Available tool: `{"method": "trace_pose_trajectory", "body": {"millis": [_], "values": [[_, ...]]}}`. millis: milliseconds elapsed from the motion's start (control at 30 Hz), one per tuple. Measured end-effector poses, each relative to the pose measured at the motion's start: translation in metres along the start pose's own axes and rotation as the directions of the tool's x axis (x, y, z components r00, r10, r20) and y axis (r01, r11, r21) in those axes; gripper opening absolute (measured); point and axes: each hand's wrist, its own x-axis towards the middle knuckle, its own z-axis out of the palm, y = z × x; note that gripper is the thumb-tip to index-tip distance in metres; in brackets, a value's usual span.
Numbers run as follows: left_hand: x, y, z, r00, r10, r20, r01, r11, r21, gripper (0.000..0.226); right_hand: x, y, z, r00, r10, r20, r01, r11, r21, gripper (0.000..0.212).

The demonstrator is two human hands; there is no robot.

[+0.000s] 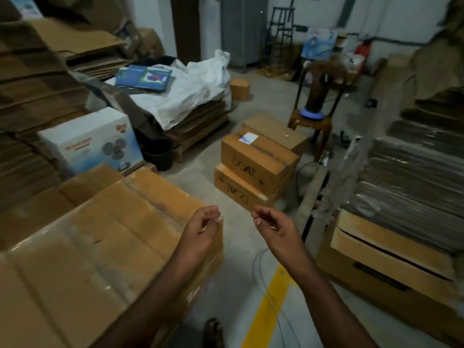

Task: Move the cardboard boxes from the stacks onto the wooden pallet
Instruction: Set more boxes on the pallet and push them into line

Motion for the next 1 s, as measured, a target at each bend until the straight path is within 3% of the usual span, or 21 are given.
{"method": "trace_pose_trajectory", "body": {"millis": [200, 367, 567, 833, 933, 1000], "values": [[0.130, 0.003, 0.052, 0.987, -0.073, 0.142, 0.074, 0.997, 0.001, 0.018, 0.117, 0.004, -0.047, 0.989, 0.030, -0.142, -0.048, 0.991, -0.122, 0.025], [0.203, 0.027, 0.070, 0.969, -0.087, 0.233, 0.086, 0.996, 0.015, 0.020, 0.192, 0.008, -0.071, 0.984, 0.048, -0.169, -0.077, 0.983, -0.168, 0.025], [0.305, 0.028, 0.103, 0.964, -0.115, 0.241, 0.123, 0.992, -0.020, 0.020, 0.292, 0.026, -0.101, 0.982, 0.038, -0.187, -0.078, 0.974, -0.214, 0.023], [0.458, -0.010, 0.175, 0.935, -0.252, 0.249, 0.244, 0.968, 0.062, 0.025, 0.484, 0.145, -0.151, 0.972, 0.178, -0.155, -0.210, 0.952, -0.225, 0.019], [0.542, -0.033, 0.210, 0.921, -0.354, 0.166, 0.339, 0.934, 0.108, 0.023, 0.585, 0.207, -0.172, 0.952, 0.243, -0.185, -0.284, 0.927, -0.246, 0.021], [0.596, -0.053, 0.242, 0.874, -0.463, 0.144, 0.452, 0.886, 0.109, 0.030, 0.648, 0.253, -0.184, 0.929, 0.326, -0.177, -0.364, 0.892, -0.268, 0.027]]}}
